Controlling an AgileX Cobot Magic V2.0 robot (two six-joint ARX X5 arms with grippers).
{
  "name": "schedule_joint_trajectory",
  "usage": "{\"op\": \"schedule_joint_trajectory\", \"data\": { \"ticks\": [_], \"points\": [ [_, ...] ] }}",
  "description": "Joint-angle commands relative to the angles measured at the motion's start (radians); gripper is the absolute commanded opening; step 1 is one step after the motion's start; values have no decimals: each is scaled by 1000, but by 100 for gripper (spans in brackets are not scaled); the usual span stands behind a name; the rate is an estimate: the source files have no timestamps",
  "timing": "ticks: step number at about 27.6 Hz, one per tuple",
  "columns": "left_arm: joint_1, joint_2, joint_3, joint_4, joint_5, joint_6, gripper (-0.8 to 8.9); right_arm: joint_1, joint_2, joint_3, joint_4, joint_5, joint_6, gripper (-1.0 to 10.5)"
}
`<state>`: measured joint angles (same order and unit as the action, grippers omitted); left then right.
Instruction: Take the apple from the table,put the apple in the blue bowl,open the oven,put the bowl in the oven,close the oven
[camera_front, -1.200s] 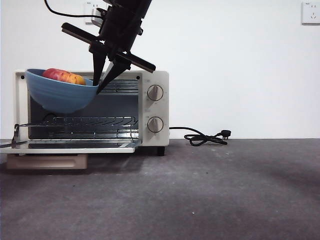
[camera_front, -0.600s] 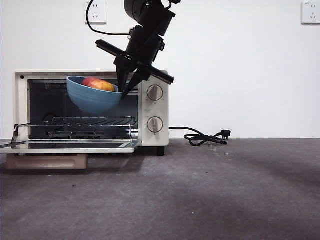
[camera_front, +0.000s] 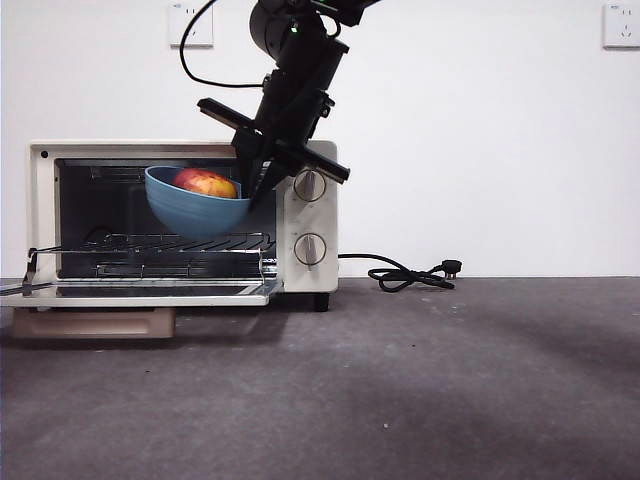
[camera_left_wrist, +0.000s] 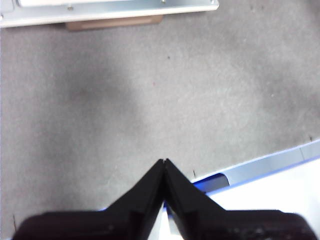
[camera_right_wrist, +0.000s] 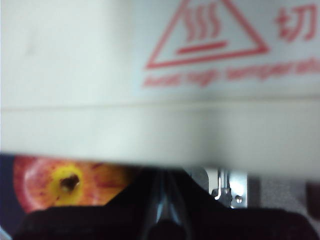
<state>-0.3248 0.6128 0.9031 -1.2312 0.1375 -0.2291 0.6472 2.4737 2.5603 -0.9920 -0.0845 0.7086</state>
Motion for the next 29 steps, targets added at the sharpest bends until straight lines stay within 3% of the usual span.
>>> {"op": "schedule_joint_trajectory", "data": {
  "ticks": [1,24,27,29],
  "points": [
    [-3,-5,-5,-12,0,-3,-5,-3,19,6,49,-4,31,-12],
    [-3,-5,-4,-29,0,-3,-5,-21,58,6,-19,-20,24,-11],
    [-3,-5,-4,-32,0,-3,-5,-19,58,6,-15,-14,22,12],
    [-3,-5,-4,-33,0,-3,-5,-19,58,6,-8,-18,22,102]
  ]
}}
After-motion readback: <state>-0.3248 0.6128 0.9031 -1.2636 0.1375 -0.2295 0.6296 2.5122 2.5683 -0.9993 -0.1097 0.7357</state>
